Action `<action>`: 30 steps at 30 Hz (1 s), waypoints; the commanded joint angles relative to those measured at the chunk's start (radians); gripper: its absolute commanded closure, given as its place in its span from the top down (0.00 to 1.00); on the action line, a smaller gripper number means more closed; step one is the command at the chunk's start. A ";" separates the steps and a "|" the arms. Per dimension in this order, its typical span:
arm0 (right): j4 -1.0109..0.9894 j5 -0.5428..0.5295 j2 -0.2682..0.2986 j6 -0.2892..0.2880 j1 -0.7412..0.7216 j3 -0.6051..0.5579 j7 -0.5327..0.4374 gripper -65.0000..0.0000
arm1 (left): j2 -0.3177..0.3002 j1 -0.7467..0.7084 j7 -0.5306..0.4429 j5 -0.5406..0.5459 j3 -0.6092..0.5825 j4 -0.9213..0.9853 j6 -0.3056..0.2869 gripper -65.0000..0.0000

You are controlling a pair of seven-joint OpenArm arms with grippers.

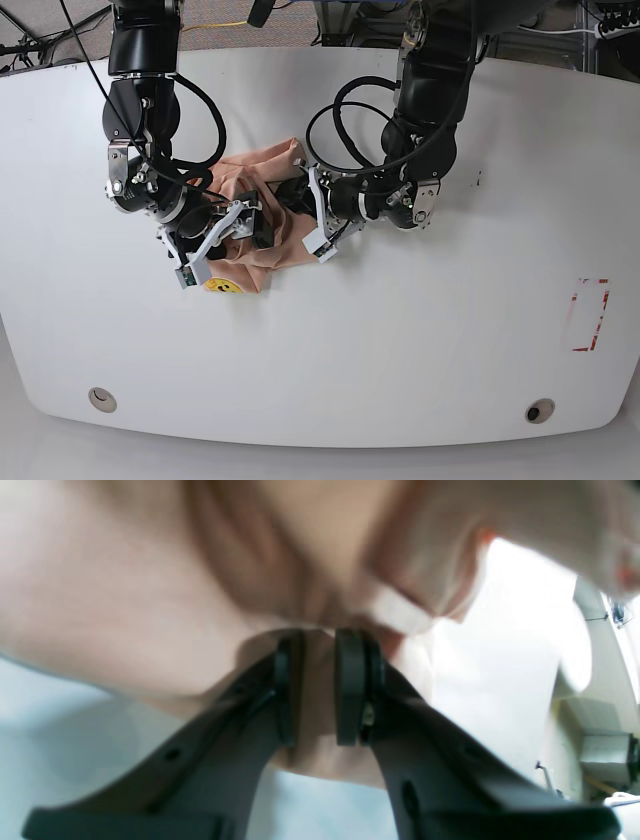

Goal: Fold the T-shirt properly
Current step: 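Fold the shirt end held by the right gripper toward the left gripper, then open the left gripper and move it away from the shirt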

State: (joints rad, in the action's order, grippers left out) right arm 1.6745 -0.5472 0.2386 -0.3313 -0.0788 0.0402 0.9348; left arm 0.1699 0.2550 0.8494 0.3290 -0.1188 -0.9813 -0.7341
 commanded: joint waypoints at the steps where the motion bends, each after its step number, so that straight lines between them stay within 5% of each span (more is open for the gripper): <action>1: 0.045 0.043 0.020 -0.024 -0.022 -0.050 -0.023 0.86 | -0.013 -0.019 0.158 -0.101 -0.006 0.025 0.036 0.23; 6: 0.125 0.115 0.031 -0.059 -0.022 -0.171 -0.023 0.86 | -0.016 -0.018 0.156 -0.055 -0.006 0.025 0.036 0.41; 12: 0.169 0.085 0.009 -0.107 -0.020 -0.179 -0.023 0.86 | -0.017 -0.016 0.109 -0.049 -0.006 0.025 0.036 0.43; 23: 0.140 -0.032 -0.017 -0.113 -0.031 0.160 -0.027 0.85 | -0.091 -0.023 0.074 0.195 -0.006 -0.092 0.036 0.42; 30: 0.132 -0.032 0.020 -0.153 0.003 0.166 0.002 0.85 | -0.168 -0.047 0.066 0.396 -0.006 -0.198 0.036 0.42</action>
State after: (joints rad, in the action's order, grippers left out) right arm 1.7897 -0.5777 0.2432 -0.4801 -0.0689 0.2012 0.9470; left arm 0.0101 0.1909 0.9199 0.6777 -0.1253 -1.1416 -0.6964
